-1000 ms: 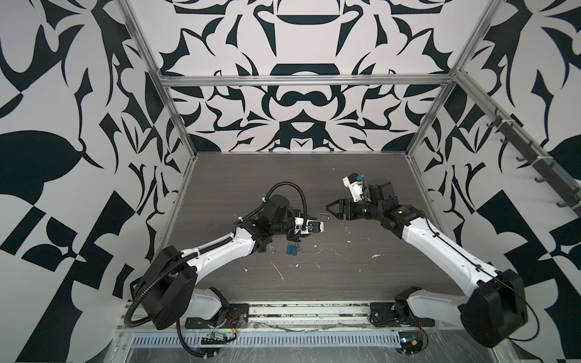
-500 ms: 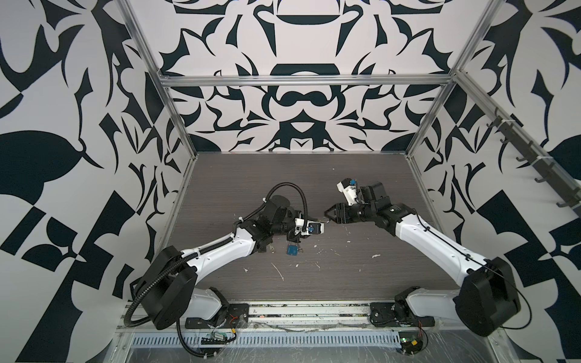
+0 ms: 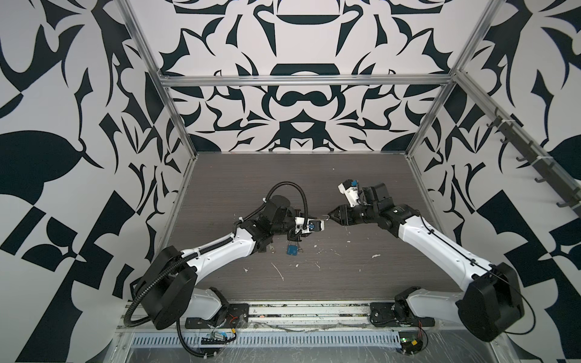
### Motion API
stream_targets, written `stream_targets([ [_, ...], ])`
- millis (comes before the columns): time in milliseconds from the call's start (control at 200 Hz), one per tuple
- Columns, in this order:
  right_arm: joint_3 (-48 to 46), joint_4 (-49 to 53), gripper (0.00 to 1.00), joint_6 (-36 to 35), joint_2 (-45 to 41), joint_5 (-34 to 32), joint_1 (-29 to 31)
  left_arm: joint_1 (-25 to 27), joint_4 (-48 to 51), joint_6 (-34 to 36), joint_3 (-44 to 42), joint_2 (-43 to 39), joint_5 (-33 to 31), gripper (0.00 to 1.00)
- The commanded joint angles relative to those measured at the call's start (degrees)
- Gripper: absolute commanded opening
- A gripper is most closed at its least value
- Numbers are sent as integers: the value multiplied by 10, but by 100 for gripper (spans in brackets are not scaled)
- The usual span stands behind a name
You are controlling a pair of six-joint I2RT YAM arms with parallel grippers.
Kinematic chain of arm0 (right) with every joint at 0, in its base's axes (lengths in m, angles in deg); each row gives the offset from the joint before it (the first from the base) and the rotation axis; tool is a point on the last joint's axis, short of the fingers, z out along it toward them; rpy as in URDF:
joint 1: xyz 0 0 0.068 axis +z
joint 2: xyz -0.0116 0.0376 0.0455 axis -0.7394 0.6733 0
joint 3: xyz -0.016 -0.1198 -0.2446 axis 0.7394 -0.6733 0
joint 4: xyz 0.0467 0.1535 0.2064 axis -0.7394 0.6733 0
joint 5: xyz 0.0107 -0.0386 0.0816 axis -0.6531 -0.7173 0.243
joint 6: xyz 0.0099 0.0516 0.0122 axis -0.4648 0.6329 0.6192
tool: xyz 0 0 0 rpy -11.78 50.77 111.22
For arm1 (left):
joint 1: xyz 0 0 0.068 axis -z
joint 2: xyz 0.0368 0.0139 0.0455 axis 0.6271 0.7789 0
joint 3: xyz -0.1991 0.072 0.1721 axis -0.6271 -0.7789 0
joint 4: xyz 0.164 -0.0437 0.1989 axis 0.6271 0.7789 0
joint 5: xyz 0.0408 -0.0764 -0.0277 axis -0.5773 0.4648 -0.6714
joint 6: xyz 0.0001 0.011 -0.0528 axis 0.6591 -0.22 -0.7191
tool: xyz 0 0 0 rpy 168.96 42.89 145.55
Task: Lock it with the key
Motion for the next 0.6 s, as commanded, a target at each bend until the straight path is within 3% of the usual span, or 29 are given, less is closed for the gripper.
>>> stream_targets([
  [0,-5,-15,42,-23,-45,8,0,1,-9,-6,13,-6,9,0],
  [345,-14,-92,52,-28,-52,63,6,1,3,-4,16,-6,20,0],
  [595,12,-111,55,-42,-16,83,53,1,15,-2,21,-3,27,0],
])
